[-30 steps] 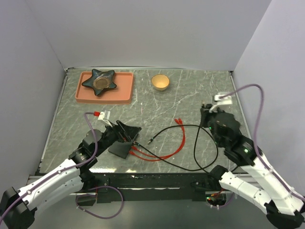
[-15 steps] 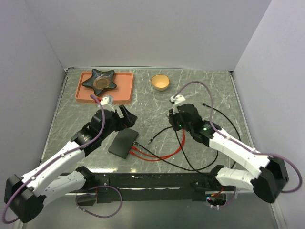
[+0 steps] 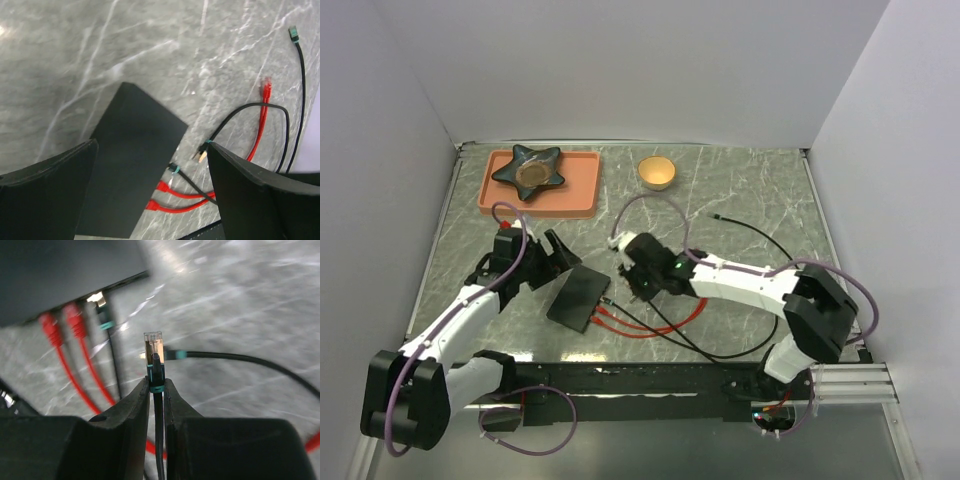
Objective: Insert the plug into the switch port
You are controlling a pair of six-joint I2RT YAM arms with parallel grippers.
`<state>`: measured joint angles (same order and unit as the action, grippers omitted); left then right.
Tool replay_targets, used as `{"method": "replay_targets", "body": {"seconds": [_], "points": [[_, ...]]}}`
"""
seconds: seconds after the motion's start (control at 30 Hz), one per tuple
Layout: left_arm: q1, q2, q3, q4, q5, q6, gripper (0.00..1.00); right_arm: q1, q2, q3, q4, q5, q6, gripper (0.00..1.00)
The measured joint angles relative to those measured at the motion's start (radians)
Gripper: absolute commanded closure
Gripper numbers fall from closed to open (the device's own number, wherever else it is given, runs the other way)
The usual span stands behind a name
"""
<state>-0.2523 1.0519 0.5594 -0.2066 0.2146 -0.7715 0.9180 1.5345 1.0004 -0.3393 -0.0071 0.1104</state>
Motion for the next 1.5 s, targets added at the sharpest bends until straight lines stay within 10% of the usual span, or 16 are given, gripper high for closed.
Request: {"method": "replay_targets", "body": {"seconds": [0.97,1.5], "points": [[0.064,-0.028,-0.050,0.026,0.102,0.024,0.03,-0.055,0.390,0.303,-0.203,0.016,-0.045,1.00],[0.071,0.067,-0.048,0.018,-0.002,0.039,0.05,-0.034,0.241,0.202,-0.166,0.013,-0.125,1.00]]}}
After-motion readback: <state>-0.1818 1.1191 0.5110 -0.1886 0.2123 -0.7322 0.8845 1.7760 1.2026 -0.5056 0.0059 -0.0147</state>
